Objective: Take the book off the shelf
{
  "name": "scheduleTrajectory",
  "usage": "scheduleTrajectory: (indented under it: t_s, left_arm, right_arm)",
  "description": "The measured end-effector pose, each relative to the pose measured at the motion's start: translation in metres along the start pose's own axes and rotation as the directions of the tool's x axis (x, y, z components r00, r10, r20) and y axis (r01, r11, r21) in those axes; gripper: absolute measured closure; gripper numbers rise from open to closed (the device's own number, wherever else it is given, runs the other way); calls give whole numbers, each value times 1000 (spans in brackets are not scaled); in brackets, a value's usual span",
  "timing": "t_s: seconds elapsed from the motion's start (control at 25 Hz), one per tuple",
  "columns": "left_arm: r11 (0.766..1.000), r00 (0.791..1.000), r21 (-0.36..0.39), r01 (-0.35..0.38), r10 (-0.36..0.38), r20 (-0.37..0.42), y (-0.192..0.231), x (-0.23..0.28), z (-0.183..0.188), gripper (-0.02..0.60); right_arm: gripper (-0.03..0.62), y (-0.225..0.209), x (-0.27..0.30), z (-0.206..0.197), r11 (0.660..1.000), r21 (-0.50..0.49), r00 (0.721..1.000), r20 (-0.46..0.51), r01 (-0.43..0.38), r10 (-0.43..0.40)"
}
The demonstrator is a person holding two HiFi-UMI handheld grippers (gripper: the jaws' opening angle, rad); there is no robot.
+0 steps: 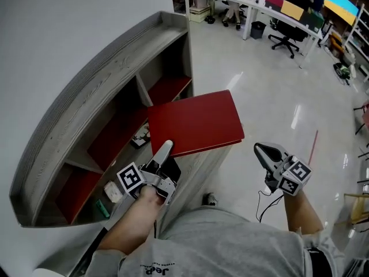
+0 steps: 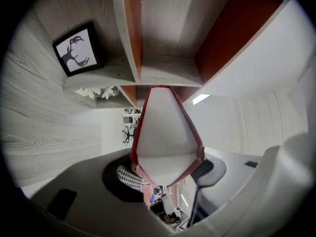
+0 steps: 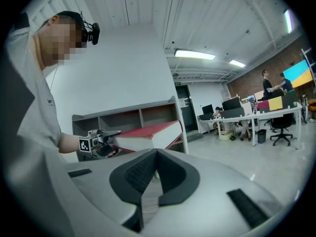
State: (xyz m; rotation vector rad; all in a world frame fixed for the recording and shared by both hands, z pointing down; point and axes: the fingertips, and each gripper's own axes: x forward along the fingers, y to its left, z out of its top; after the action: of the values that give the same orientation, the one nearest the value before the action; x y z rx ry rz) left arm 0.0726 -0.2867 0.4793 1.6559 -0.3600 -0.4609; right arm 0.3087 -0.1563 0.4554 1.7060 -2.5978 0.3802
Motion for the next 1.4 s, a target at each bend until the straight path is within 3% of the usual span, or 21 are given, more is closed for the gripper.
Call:
scheduleTrajectory:
  t_s: [0.32, 0.64, 1.0, 1.4]
  left_arm:
    - [998, 996, 8, -64, 64, -65, 50, 94, -6, 327]
    - [987, 979, 10, -158, 158, -132, 116, 155, -12, 325]
    - [965, 945, 4, -262, 257, -204, 191, 184, -23, 327]
    - [937, 913, -7, -350, 340, -225, 254, 188, -26, 327]
  right_arm:
    - [594, -83, 0, 8, 998, 2, 998, 31, 62, -62]
    - [594, -131, 9, -8, 997, 11, 997, 7, 78, -78]
    - [594, -164, 11, -39, 994, 51, 995, -34, 99, -97]
    - [594, -184, 7, -74, 989, 96, 991, -82, 113, -105]
